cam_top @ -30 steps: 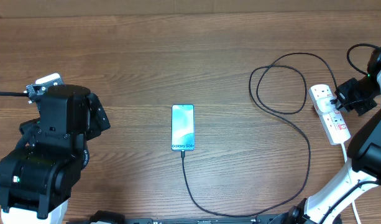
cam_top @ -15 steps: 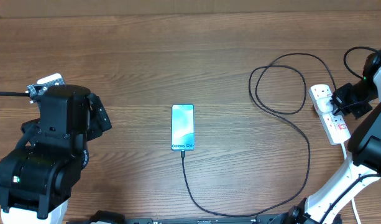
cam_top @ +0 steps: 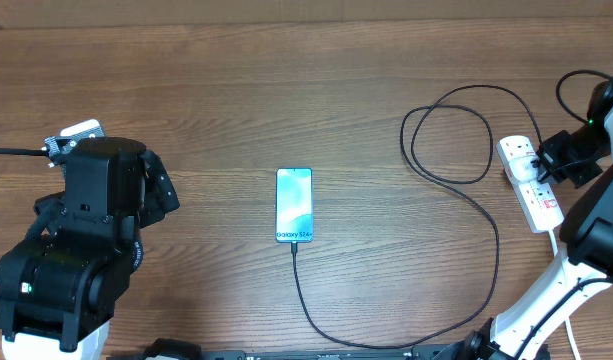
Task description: Plug charger to phone and switch on socket
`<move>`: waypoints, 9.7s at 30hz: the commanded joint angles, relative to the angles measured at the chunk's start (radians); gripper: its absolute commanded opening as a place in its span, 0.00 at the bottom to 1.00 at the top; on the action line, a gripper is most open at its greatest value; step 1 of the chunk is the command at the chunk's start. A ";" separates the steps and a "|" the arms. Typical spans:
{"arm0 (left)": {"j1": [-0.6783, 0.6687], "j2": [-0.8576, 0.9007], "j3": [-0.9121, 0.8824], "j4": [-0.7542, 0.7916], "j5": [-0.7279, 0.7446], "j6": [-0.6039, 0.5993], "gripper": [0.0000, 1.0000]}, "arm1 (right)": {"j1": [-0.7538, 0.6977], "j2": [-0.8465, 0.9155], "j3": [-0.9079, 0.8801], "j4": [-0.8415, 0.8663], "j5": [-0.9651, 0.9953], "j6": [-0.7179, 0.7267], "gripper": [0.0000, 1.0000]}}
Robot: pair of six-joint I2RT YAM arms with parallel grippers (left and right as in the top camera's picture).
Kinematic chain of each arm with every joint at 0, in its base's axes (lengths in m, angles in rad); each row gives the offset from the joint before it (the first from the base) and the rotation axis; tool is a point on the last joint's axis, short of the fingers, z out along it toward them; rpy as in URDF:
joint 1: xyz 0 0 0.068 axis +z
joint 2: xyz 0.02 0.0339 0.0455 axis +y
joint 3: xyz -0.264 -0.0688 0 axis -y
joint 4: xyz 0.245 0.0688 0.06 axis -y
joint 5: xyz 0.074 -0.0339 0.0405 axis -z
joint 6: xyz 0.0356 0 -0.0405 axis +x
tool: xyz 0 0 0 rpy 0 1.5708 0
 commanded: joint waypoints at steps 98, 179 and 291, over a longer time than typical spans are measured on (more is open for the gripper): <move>0.005 0.327 -0.006 -0.009 0.053 -0.032 1.00 | 0.434 -2.124 -1.603 1.390 -0.255 -0.177 1.00; -0.003 0.326 -0.006 -0.004 0.053 -0.032 1.00 | 0.466 -2.194 -1.779 1.269 -0.141 -0.158 1.00; 0.157 -1.063 -1.521 1.312 0.296 0.081 1.00 | 0.466 -2.194 -1.779 1.269 -0.141 -0.158 1.00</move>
